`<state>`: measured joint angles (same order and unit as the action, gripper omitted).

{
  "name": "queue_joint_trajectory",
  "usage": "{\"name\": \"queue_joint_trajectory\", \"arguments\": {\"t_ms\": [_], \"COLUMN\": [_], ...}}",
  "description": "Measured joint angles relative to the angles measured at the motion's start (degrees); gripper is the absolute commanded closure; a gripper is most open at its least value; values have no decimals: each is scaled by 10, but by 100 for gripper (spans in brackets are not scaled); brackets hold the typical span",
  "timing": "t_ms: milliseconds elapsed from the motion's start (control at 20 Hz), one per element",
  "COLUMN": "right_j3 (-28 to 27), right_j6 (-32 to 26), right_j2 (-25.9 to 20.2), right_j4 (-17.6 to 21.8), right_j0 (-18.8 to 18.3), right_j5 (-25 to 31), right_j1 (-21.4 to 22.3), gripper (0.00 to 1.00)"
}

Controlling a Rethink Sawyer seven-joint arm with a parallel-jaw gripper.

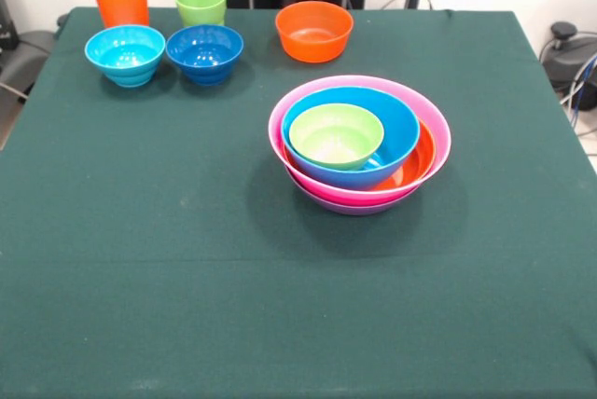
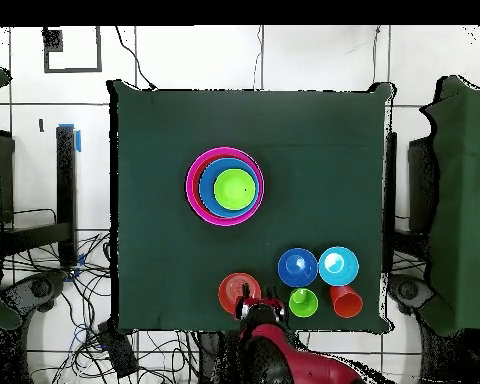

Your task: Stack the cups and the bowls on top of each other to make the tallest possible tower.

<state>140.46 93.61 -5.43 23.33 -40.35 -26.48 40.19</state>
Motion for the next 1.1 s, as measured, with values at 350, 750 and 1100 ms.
{"name": "queue_joint_trajectory", "arguments": {"t_ms": [350, 750, 1100], "right_j3": [1, -5, -18], "right_j6": [16, 16, 17], "right_j2": [21, 55, 48], "right_j4": [0, 9, 47], "right_j0": [43, 115, 94], "right_j5": [-5, -26, -50], "right_j1": [5, -32, -76], "gripper": [0, 0, 0]}}
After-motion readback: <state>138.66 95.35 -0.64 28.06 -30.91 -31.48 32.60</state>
